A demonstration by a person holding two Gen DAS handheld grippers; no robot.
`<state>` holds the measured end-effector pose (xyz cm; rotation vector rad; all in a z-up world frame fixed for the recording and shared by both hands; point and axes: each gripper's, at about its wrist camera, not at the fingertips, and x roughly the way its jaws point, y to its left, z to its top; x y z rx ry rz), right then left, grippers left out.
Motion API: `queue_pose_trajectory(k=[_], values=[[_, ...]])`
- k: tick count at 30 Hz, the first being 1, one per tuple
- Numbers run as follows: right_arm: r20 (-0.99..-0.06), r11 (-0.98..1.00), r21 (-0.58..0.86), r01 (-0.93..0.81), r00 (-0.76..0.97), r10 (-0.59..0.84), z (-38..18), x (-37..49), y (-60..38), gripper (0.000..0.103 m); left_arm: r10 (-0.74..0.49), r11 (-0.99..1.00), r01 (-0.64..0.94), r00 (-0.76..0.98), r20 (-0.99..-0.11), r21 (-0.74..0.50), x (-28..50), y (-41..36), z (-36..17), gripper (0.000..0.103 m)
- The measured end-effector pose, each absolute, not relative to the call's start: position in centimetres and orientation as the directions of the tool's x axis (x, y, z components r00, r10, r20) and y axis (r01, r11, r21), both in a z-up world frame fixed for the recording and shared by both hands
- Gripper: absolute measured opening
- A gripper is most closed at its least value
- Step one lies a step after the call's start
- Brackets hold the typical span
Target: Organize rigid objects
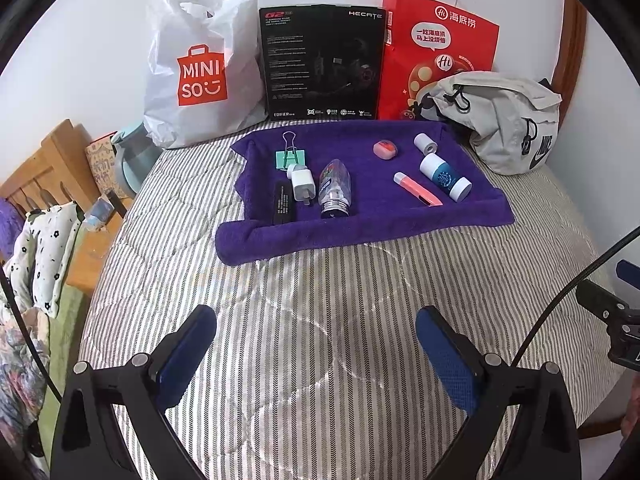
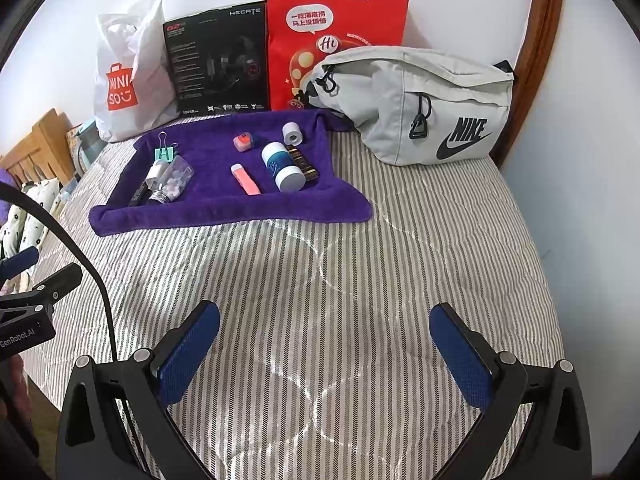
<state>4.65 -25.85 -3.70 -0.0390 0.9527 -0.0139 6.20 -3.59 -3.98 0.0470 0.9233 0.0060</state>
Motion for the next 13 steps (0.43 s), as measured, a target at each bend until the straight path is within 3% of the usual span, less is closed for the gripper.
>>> queue_pose_trajectory(k=[13], values=[[-0.819,0.999,-0.045,-0.007,0.574,-0.033,-4.06,4.92,-25.49,0.103,0.024,0.999,0.018,0.601,-0.799,0.044,6.37,-3.52,-4.58,0.103]])
